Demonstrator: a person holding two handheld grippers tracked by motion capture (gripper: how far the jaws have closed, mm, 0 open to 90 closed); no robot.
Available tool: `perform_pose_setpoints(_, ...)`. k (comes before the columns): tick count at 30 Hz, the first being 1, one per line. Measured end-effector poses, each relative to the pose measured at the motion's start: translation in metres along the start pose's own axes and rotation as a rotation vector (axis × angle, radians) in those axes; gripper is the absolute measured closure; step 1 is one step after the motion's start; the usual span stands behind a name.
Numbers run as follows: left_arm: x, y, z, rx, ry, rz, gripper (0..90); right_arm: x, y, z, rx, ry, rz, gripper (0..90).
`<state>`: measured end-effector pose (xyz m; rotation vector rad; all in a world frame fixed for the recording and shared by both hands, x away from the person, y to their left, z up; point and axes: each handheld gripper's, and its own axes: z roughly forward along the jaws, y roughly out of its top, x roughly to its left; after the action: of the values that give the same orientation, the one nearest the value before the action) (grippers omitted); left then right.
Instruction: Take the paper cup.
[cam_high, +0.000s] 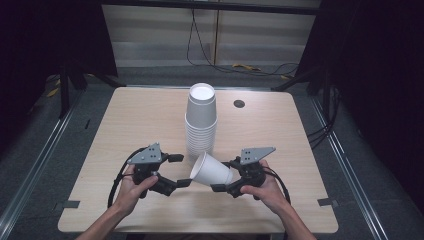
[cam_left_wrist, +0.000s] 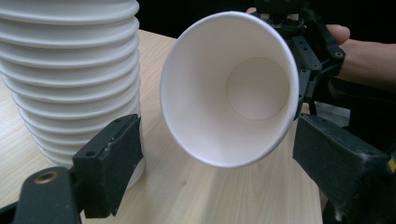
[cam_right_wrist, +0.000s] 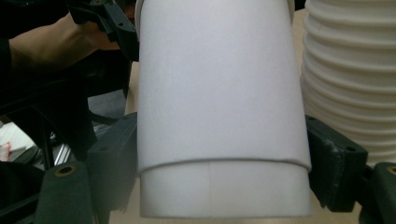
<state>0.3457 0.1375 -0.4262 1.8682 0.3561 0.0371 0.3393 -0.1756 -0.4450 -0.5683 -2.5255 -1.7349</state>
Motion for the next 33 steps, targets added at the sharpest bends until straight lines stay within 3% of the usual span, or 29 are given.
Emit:
perform_pose_setpoints(2, 0.0, 0.0, 0.0, -0.007, -0.009, 0.003, 15.4, 0.0, -0.003, 0.002, -0.032, 0.005, 0.004, 21.9)
perform_pose_setpoints(9, -0.004, 0.002, 0.001, -0.008, -0.019, 0.016, 15.4, 0.001, -0.004, 0.004, -0.068, 0.007, -0.006, 21.9)
perform_pose_setpoints(13, -0.005, 0.002, 0.001, -0.017, -0.028, 0.001, 15.4, 0.002, -0.004, 0.005, -0.107, 0.012, -0.005, 21.9)
perform_pose_setpoints(14, -0.004, 0.002, 0.001, -0.022, -0.042, 0.019, 15.4, 0.002, -0.005, 0.006, -0.123, 0.02, 0.003, 21.9)
perform_pose_setpoints(22, -0.004, 0.0, 0.004, -0.041, -0.02, -0.001, 14.9, 0.004, -0.005, 0.009, -0.129, 0.047, 0.005, 22.0)
perform_pose_setpoints(29, -0.003, -0.002, 0.009, -0.024, 0.006, -0.006, 0.0, 0.005, -0.005, 0.012, -0.12, 0.064, -0.001, 22.1)
perform_pose_setpoints(33, -0.006, -0.003, 0.011, -0.027, -0.005, 0.007, 0.0, 0.007, -0.003, 0.014, -0.115, 0.067, -0.01, 22.1)
